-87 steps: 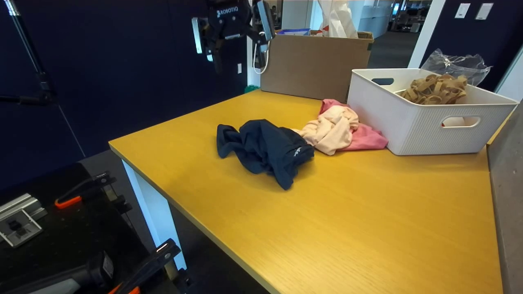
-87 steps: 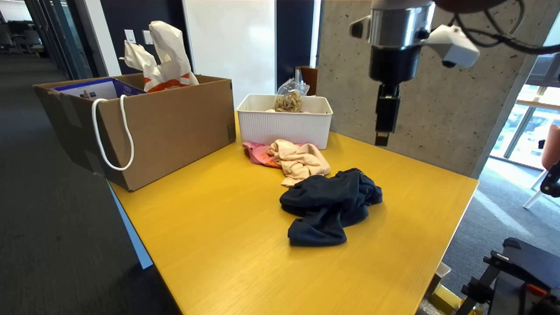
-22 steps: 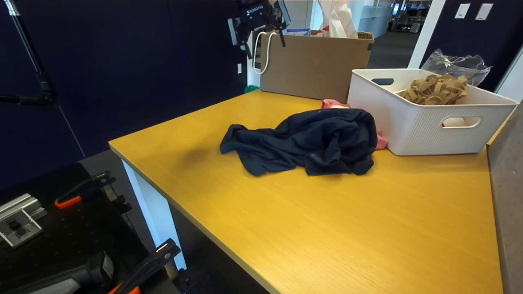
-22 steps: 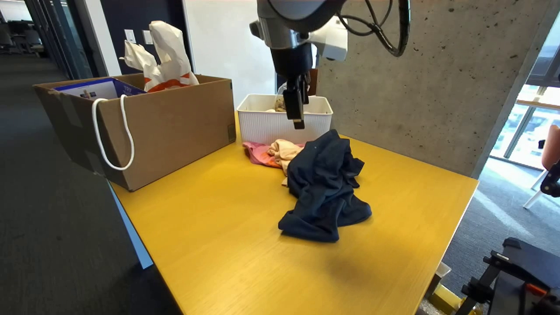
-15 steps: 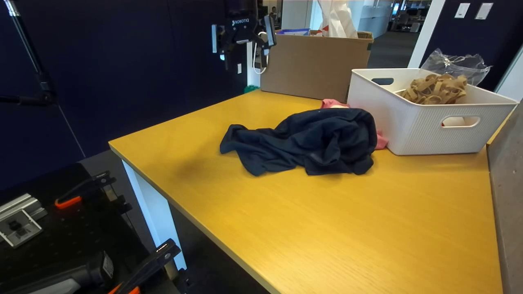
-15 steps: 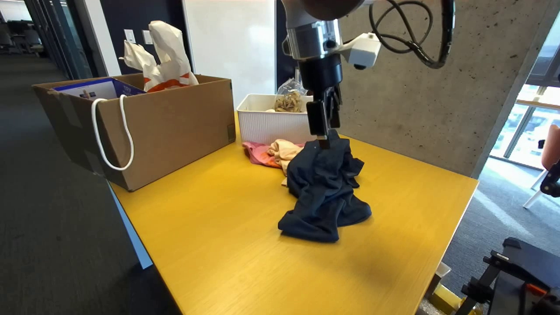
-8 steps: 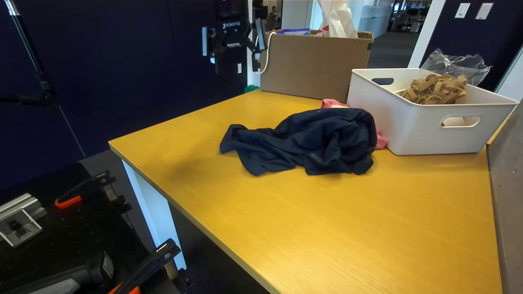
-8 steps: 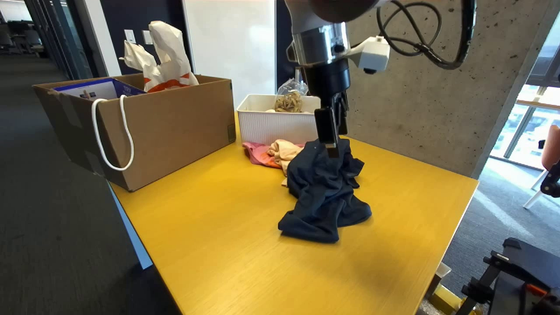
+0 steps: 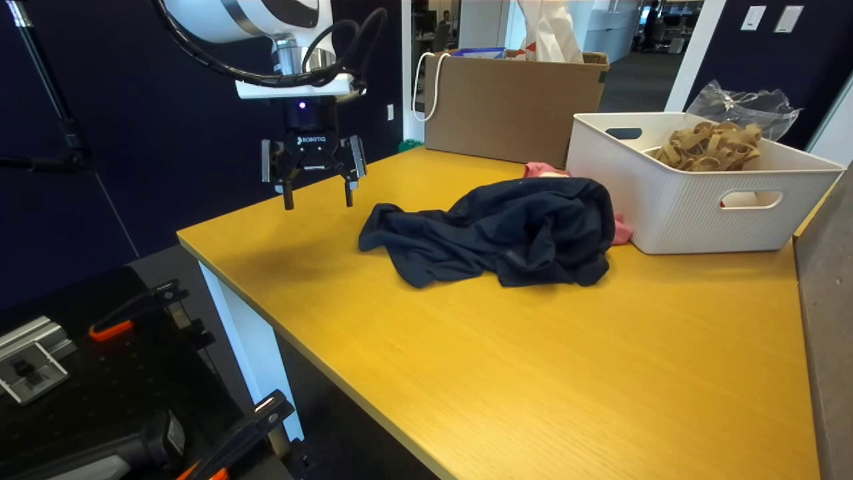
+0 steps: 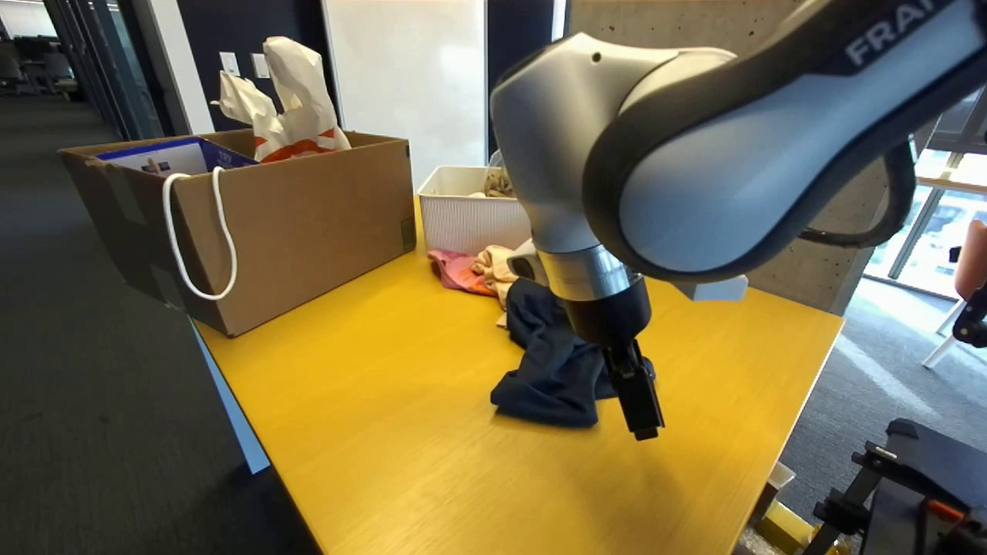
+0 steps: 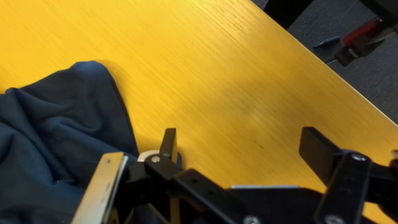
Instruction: Move the blue clothing to the right then move it to the left.
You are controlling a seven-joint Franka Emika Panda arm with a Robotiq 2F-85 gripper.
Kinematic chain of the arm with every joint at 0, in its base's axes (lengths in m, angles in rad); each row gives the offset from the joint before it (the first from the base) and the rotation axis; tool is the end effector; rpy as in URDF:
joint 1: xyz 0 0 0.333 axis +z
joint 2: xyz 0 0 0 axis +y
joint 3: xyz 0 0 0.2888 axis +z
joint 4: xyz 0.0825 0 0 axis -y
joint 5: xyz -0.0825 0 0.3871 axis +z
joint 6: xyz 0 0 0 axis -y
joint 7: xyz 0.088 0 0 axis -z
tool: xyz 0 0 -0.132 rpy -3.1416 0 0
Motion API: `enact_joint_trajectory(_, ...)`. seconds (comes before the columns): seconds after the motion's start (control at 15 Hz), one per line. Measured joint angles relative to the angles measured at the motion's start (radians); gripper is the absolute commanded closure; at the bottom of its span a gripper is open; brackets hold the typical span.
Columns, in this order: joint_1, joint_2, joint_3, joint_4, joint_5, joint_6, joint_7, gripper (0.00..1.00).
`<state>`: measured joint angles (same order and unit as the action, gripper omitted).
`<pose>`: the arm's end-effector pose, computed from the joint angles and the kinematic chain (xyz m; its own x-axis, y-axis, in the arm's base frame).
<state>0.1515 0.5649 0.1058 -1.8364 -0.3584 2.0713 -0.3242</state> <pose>0.5773 0.1258 0.1527 0.6565 0.6553 -0.3735 0.7241 -0.6863 0.0685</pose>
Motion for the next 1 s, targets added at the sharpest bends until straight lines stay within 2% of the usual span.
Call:
enact_joint_trajectory(0.27,-0.062,-0.124,-0.007,-0.155,-0.033,0.093,-0.061,0.00)
enact_joint_trajectory(0.4,-0.094,-0.172,-0.007,-0.197,-0.033,0.131,-0.124,0.00)
enact_joint_trajectory(0.67,-0.135,-0.143,-0.022,-0.180,-0.049,0.235,-0.219,0.00)
enact_joint_trajectory(1.0,-0.140,-0.019,-0.018,-0.070,-0.049,0.289,-0.318,0.00)
